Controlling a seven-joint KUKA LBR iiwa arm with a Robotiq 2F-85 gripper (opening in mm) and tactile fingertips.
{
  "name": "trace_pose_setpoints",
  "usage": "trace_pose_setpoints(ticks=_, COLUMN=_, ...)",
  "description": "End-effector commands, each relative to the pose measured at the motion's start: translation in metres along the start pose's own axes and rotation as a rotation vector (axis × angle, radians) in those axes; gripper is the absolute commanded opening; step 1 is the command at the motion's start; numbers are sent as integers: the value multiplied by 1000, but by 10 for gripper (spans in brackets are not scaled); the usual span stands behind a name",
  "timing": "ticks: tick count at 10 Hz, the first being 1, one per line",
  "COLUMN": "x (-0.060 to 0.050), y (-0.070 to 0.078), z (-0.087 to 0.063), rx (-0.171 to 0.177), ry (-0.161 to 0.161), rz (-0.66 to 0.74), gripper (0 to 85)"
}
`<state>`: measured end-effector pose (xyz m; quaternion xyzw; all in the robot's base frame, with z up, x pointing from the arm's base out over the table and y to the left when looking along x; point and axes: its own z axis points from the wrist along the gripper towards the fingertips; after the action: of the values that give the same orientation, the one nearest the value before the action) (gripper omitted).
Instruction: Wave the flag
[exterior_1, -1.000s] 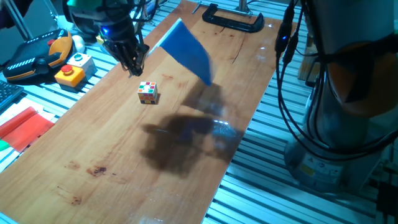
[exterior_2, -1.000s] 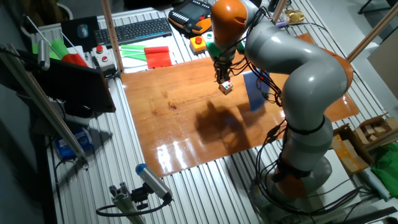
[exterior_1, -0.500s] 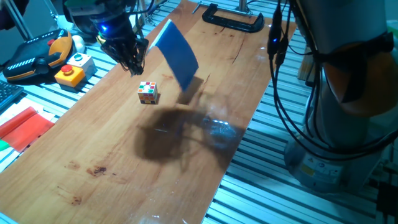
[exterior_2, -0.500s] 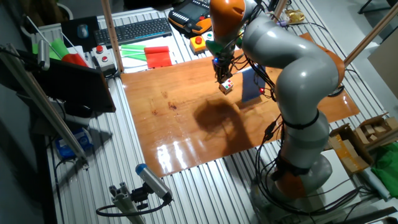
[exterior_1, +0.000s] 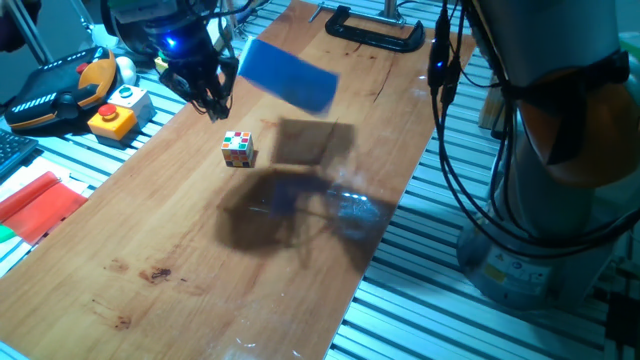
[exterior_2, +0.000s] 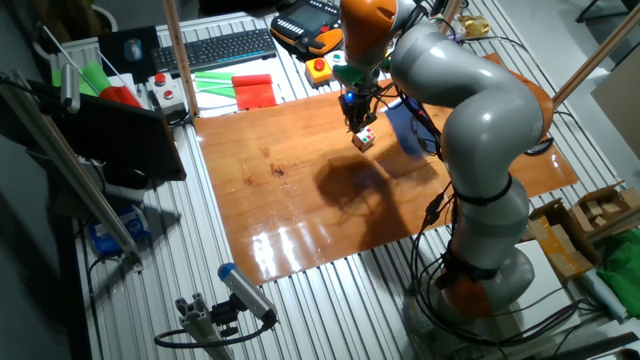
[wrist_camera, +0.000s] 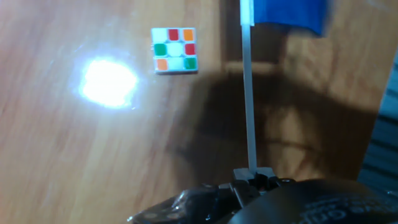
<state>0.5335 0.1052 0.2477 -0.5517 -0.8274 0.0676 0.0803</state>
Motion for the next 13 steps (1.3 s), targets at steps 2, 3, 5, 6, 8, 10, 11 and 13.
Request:
trace_pose_setpoints(ticks=2, x=0, y=0, z=0, rx=95, ry=-296, rz=-1322, gripper=7)
trace_pose_setpoints(ticks=3, x=0, y=0, z=0, rx=118, ry=-331, rz=-1408, gripper=7)
trace_pose_setpoints(ticks=5, x=1, y=0, z=0, rx=149, ry=-357, rz=-1509, gripper=7)
trace_pose_setpoints(ticks=6, x=0, y=1, z=1, rx=138, ry=-346, rz=-1516, gripper=7)
trace_pose_setpoints(ticks=8, x=0, y=2, z=1, rx=136, ry=-342, rz=-1515, gripper=7)
trace_pose_setpoints(ticks=10, x=0, y=2, z=1, rx=132, ry=-348, rz=-1518, gripper=7)
trace_pose_setpoints(ticks=11, x=0, y=2, z=1, rx=129, ry=-353, rz=-1526, gripper=7)
trace_pose_setpoints(ticks=13, x=0, y=4, z=2, rx=127, ry=-339, rz=-1533, gripper=7)
